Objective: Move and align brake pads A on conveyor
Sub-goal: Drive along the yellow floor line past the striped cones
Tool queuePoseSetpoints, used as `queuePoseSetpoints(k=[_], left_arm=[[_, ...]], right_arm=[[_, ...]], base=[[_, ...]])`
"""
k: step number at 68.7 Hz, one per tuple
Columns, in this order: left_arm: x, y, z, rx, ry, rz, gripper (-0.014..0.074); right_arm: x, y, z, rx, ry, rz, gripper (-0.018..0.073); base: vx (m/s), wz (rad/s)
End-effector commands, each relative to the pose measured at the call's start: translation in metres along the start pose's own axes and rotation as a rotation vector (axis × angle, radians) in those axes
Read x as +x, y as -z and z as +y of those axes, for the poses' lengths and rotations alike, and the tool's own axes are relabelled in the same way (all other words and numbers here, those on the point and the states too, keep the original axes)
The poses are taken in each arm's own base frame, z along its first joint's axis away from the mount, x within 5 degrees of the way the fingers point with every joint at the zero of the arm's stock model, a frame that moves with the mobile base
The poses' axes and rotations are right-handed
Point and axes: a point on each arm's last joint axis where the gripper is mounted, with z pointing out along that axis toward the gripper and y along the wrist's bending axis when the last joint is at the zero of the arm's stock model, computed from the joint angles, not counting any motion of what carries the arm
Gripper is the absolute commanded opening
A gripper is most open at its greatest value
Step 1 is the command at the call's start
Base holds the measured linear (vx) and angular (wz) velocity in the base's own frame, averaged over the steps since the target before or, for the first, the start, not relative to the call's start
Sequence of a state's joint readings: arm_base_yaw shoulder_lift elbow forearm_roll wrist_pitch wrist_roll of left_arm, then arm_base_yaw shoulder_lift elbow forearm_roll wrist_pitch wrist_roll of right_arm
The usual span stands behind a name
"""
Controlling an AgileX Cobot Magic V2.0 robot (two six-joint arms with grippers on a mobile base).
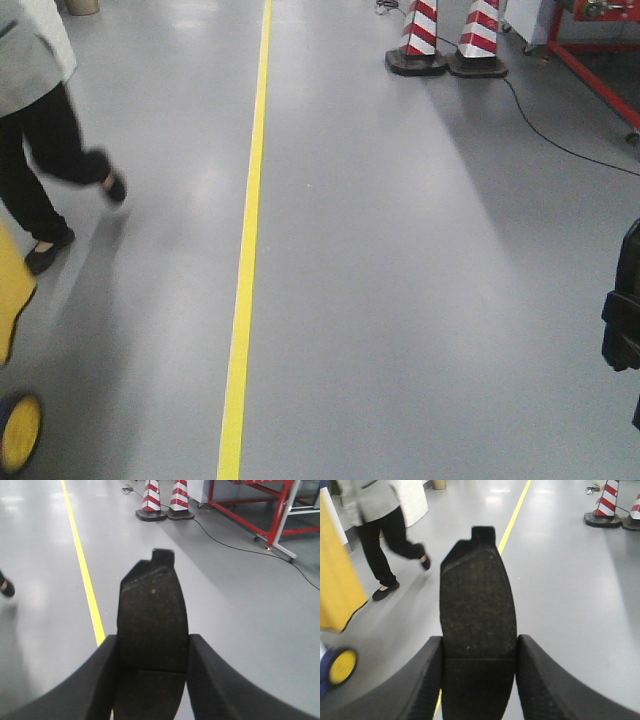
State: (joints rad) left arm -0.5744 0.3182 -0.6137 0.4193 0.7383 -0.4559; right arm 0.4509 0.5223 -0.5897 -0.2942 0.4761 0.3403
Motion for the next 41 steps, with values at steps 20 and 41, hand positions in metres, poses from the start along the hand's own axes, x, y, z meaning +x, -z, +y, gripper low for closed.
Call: queuePoseSetpoints(k=[20,41], left_arm=[[-0.0157,0.0023,-0.0032,0.032,-0.013,-0.102,-0.0006],[-0.0157,0.0023,-0.0032,0.032,-0.013,-0.102,-0.0006]], right_arm=[[-0.0181,0.0044,0.0023,-0.024,0.023,-0.123,-0.0007],[-0.0181,0.0044,0.0023,-0.024,0.023,-0.123,-0.0007]], base=[[0.63,0.06],[0.66,0.03]])
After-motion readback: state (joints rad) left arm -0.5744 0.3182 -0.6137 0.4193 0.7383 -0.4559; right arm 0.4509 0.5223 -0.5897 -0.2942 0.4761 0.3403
